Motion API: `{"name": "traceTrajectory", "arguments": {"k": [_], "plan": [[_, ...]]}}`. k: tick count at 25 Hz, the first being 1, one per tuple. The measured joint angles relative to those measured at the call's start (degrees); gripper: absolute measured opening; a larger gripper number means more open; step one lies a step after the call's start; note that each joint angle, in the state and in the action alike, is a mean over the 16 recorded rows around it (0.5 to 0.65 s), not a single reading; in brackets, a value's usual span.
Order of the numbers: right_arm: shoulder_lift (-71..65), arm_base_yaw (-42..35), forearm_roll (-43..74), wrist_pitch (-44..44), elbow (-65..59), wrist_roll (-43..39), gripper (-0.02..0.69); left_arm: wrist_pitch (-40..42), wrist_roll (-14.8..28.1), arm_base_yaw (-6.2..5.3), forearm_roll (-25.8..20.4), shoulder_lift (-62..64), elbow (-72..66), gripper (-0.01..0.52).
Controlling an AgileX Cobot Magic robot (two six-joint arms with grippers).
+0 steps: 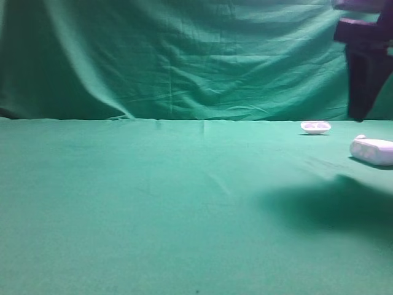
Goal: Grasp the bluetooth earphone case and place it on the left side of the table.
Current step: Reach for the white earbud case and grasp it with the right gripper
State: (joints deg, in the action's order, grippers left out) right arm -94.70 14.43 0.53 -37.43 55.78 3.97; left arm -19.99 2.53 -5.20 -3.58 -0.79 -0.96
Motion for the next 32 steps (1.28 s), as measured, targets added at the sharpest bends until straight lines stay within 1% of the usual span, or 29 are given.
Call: {"name": "traceTrajectory", "arguments": {"k": [2, 4, 7, 10, 17, 24, 28, 32], "plan": [[-2.39, 0.00, 0.53, 0.35, 1.24, -0.48, 0.508, 0.00, 0.00, 0.00, 0.00, 0.00, 0.00, 0.000], [-4.45, 0.00, 1.04, 0.70, 2.26, -1.01, 0.544, 0.00, 0.00, 0.00, 0.00, 0.00, 0.00, 0.000], [-6.90, 0.00, 1.66, 1.17, 3.44, -1.84, 0.564, 0.00, 0.00, 0.00, 0.00, 0.00, 0.00, 0.000], [-8.67, 0.00, 2.00, 1.55, 4.27, -2.50, 0.539, 0.00, 0.00, 0.00, 0.00, 0.00, 0.00, 0.000], [-10.54, 0.01, 2.47, 1.64, 5.60, -3.41, 0.430, 0.00, 0.00, 0.00, 0.00, 0.00, 0.00, 0.000], [-11.02, 1.53, 2.63, -2.37, 11.85, -3.69, 0.327, 0.00, 0.00, 0.00, 0.00, 0.00, 0.00, 0.000], [-12.04, 5.04, 2.22, -5.29, 19.53, -3.67, 0.316, 0.00, 0.00, 0.00, 0.00, 0.00, 0.00, 0.000], [-15.03, 10.86, 1.65, -8.57, 30.18, -3.56, 0.316, 0.00, 0.00, 0.00, 0.00, 0.00, 0.00, 0.000]]}}
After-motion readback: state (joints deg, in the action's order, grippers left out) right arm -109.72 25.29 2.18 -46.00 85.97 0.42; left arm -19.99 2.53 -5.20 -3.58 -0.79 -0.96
